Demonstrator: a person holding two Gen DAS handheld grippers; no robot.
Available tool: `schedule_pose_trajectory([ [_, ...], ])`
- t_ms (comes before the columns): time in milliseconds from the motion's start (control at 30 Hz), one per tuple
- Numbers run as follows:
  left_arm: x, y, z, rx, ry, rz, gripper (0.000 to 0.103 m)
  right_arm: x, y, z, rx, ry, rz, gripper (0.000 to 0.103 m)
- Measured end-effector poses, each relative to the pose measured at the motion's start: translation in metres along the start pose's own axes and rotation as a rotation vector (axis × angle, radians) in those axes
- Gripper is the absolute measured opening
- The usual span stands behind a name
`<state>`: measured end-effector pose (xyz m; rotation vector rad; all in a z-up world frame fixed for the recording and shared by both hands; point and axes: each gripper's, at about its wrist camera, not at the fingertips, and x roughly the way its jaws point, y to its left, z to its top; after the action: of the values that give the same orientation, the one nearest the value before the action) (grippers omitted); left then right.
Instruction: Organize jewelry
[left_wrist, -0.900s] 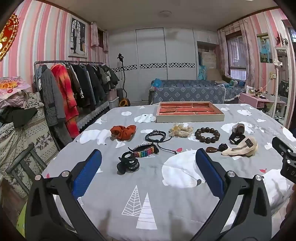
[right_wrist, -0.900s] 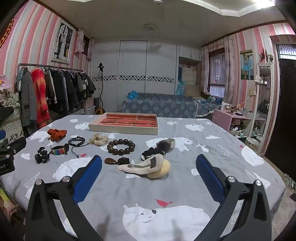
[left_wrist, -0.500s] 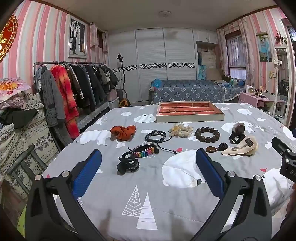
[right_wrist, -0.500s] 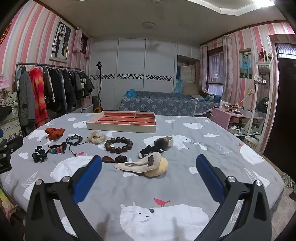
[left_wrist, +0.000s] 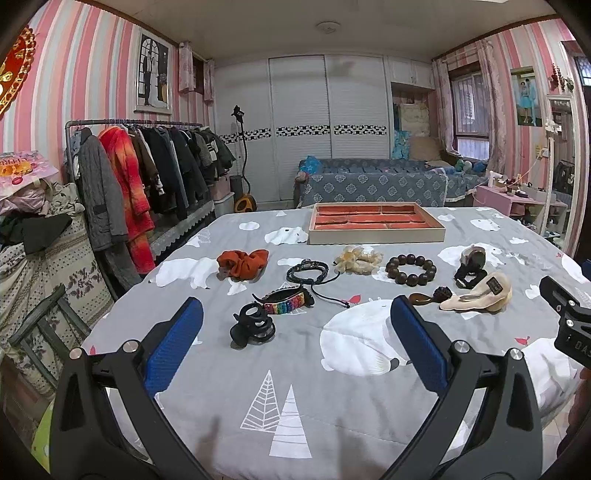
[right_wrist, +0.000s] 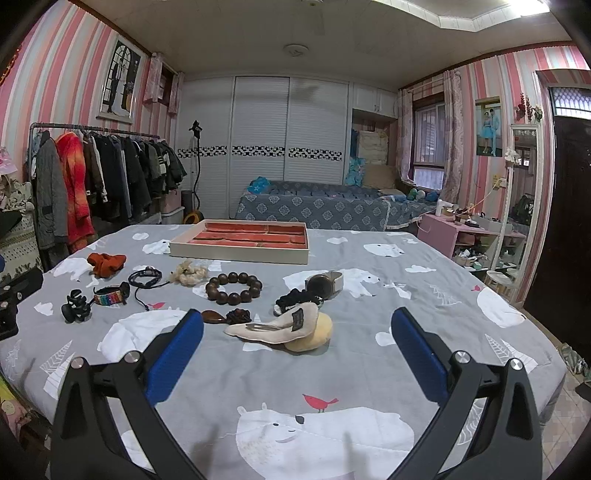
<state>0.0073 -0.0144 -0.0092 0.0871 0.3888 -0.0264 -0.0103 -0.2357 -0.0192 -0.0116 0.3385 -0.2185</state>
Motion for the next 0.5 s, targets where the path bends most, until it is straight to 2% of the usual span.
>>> schedule_pose_trajectory([
  [100,-0.008,0.012,0.005,-0.001,-0.002,-0.008,0.098,0.000,0.000,0.000,-0.001,0.000,-0.003,0.099],
  [500,-0.008,0.011,0.005,-0.001,0.002,-0.011,0.098,-0.002,0.000,0.004,-0.005,0.001,-0.013,0.099],
])
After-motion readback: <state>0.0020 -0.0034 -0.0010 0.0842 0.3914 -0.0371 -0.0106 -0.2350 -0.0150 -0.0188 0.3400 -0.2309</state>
